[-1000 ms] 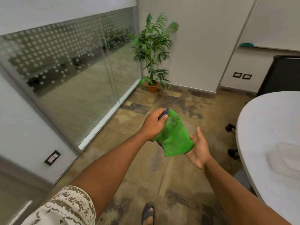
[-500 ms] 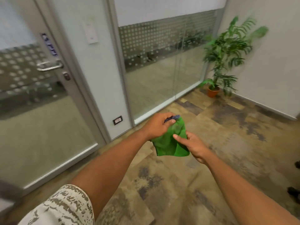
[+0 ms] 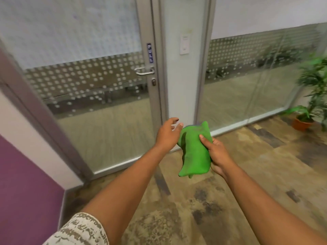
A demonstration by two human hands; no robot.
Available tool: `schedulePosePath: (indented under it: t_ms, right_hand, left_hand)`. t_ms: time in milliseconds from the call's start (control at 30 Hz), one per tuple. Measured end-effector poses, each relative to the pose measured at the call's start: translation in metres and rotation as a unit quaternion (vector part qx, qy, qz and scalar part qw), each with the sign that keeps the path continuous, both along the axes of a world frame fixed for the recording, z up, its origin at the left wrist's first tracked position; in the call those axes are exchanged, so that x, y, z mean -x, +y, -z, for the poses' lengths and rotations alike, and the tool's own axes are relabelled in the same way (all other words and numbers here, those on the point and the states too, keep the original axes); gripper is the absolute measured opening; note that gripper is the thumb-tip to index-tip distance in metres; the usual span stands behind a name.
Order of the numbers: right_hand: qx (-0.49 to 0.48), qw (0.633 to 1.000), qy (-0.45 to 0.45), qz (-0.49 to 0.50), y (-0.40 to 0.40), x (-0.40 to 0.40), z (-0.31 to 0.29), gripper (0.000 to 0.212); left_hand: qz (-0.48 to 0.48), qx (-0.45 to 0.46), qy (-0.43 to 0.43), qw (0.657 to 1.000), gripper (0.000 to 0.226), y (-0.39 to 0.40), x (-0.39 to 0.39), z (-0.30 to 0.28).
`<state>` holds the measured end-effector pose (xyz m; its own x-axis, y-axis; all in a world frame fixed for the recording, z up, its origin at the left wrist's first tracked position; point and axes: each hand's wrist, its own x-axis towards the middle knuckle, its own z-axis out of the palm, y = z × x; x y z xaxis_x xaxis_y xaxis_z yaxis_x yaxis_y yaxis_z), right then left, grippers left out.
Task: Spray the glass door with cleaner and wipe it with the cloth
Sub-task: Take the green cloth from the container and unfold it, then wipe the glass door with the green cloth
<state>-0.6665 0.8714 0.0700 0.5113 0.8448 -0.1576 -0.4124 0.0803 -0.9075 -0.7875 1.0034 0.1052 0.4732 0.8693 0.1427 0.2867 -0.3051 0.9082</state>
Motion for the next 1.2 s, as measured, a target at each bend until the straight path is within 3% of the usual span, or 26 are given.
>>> schedulePosePath:
  t_ms: [267,433,500,800,1000,1100,1200]
  right_hand:
    - [-0.018,0.997,0.074,-0.018,0.092,0.115,-0.01,0.025]
    - [-0.012,0.994,0.089,-0.056,0.147,0.16,-0.017,0.023]
    - [-0.009,0.993,0.095,-0.067,0.168,0.171,-0.02,0.024]
    - [0.001,0.985,0.142,-0.101,0.286,0.189,-0.031,0.035]
    - [-0.008,0.972,0.189,-0.139,0.355,0.183,-0.047,0.036]
    - [-0.054,0.954,0.253,-0.15,0.384,0.182,-0.05,0.042]
    - [-0.088,0.939,0.295,-0.153,0.411,0.189,-0.049,0.052]
  left_hand:
    - [-0.073,0.15,0.002,0.986,0.024,0.061,0.136,0.012]
    - [-0.031,0.355,-0.024,0.934,0.063,0.096,0.185,0.013]
    - [-0.025,0.397,-0.05,0.916,0.073,0.113,0.196,0.016]
    - [-0.108,0.406,-0.116,0.9,0.059,0.218,0.206,0.01]
    - [-0.101,0.355,-0.018,0.929,0.063,0.286,0.214,-0.005]
    - [-0.122,0.28,-0.026,0.952,0.049,0.32,0.217,-0.012]
    - [-0.106,0.258,-0.057,0.958,0.051,0.352,0.224,-0.027]
